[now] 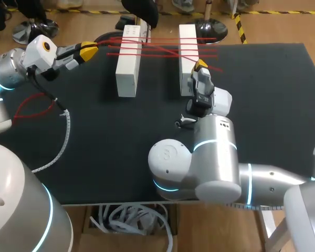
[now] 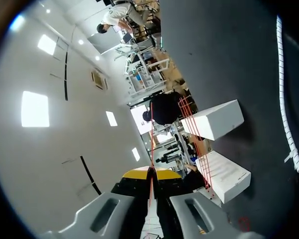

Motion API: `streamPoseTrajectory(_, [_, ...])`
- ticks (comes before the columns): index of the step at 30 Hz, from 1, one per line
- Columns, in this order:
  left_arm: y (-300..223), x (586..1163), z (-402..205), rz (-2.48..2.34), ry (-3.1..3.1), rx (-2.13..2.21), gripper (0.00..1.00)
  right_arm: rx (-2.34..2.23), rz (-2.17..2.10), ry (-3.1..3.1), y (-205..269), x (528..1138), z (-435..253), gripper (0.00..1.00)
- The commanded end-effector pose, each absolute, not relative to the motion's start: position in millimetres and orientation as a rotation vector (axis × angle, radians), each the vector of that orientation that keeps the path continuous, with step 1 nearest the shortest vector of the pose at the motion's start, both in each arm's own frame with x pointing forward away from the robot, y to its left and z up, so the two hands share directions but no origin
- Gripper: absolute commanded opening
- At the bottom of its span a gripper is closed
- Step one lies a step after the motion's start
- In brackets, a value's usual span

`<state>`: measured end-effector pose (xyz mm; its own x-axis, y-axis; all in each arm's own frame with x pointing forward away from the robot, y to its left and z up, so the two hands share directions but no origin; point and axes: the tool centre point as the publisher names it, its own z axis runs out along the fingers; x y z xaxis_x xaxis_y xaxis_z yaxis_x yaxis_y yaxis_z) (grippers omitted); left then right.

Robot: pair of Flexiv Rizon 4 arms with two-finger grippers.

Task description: Grab the tape and strap the tape.

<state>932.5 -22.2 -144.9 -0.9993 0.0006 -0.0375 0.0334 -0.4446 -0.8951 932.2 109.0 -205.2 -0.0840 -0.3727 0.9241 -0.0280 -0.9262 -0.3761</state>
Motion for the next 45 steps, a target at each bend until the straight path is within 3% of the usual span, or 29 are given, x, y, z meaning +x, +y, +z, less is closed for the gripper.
streamPoseTrajectory(1, [-22.1, 932.1, -145.5, -2.654, 1.643, 0.051, 0.0, -1.958, -2.097, 0.438, 106.6, 931.4, -201.3, 0.0])
streamPoseTrajectory(24, [-22.1, 932.1, -145.5, -2.654, 1.643, 0.051, 0.0, -1.958, -2.097, 0.438, 106.6, 931.4, -201.3, 0.0])
streamPoseTrajectory(33, [-34.2, 942.4, -152.6, -2.053, 2.518, 0.089, 0.0, -1.958, -2.097, 0.438, 106.6, 931.4, -201.3, 0.0])
streamPoseTrajectory(45, [-34.2, 941.9, -151.8, -1.994, 2.547, 0.066, 0.0, -1.958, -2.097, 0.438, 106.6, 931.4, -201.3, 0.0])
